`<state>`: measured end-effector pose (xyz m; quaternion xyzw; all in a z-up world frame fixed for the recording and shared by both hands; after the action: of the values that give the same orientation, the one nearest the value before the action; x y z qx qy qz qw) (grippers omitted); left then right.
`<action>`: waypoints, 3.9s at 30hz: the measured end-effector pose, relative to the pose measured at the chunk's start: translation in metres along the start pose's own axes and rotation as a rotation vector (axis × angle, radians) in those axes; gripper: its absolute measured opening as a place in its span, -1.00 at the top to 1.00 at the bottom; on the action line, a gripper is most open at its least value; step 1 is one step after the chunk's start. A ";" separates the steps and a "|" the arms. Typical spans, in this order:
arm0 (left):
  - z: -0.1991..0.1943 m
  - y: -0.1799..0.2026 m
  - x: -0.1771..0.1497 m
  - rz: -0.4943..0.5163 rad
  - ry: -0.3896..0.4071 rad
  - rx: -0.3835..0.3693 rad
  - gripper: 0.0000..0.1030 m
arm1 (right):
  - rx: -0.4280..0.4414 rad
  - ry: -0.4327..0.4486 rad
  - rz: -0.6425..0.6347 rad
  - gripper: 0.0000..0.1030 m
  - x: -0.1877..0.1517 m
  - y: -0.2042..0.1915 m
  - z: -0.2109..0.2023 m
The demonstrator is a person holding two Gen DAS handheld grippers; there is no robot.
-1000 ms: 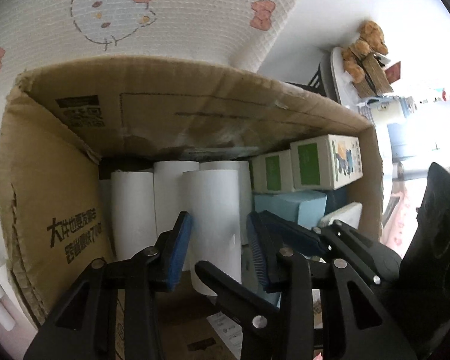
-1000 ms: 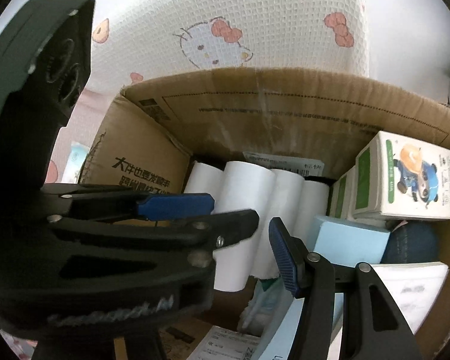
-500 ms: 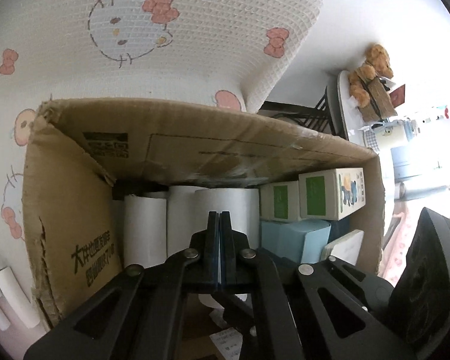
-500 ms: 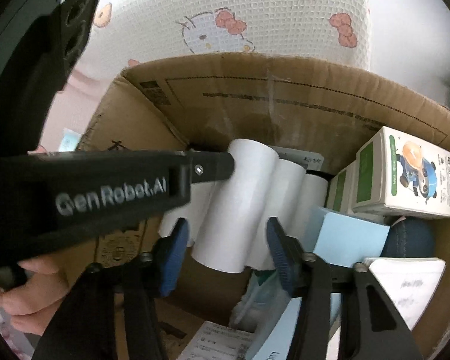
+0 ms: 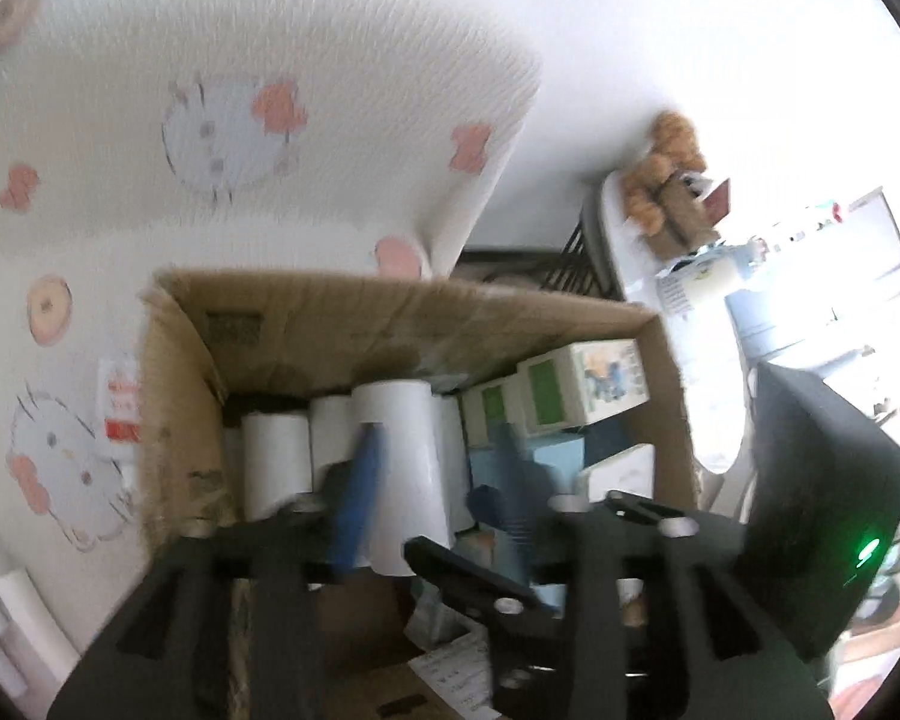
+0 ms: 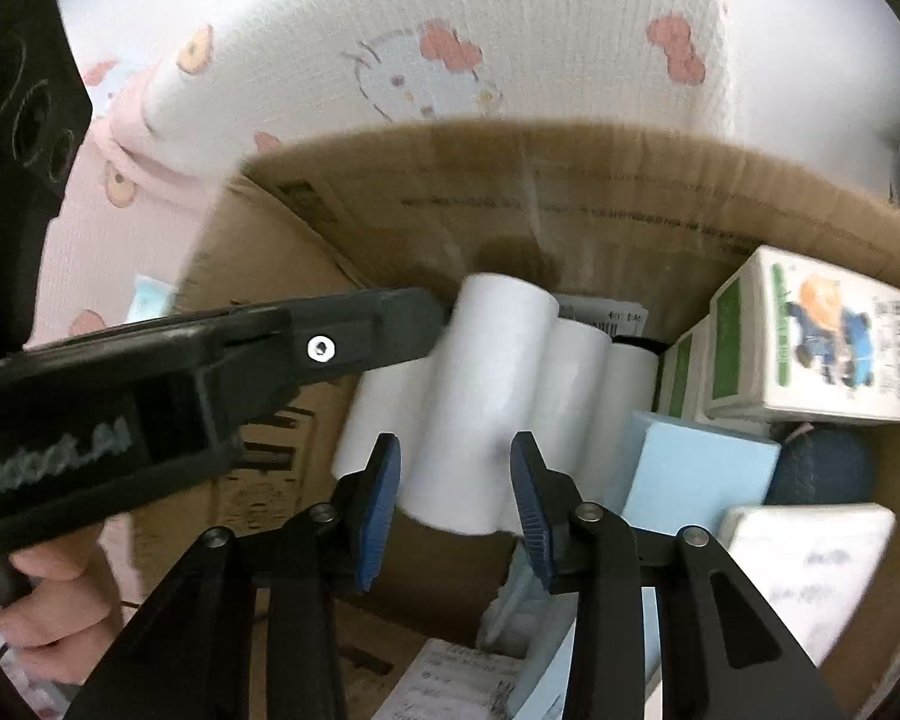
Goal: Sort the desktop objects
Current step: 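Open both tools and release the roll beside the other rolls, then withdraw both open tools from the box toward a standing white roll, then close both tools on the standing white roll near the wipes pack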
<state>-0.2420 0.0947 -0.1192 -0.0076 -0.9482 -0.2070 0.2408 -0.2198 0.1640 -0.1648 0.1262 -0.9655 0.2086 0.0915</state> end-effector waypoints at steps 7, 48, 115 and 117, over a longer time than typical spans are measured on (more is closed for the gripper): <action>-0.066 -0.009 -0.016 0.052 0.246 0.080 0.12 | 0.085 0.102 -0.045 0.32 -0.001 -0.046 -0.045; -0.209 -0.233 -0.238 -0.375 0.486 0.448 0.39 | 0.240 0.041 -0.413 0.32 -0.125 -0.269 0.071; -0.069 -0.254 -0.272 -0.539 0.179 0.062 0.10 | 0.318 -0.268 -0.203 0.13 -0.142 -0.207 0.218; -0.071 -0.251 -0.270 -0.516 0.189 0.073 0.10 | 0.327 -0.261 -0.208 0.13 -0.144 -0.206 0.218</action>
<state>0.0003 -0.1397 -0.2838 0.2623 -0.8988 -0.2272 0.2677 -0.0518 -0.0807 -0.3150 0.2640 -0.9042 0.3338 -0.0348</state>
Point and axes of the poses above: each gripper's, at about its wrist camera, not at the fingertips, and z roughly the way its jaws point, y to its right, x to its top, the point moved 5 cm from there along z, roughly the way its jaws point, and after that the axes turned 14 degrees about z, right-handed, at the moved point
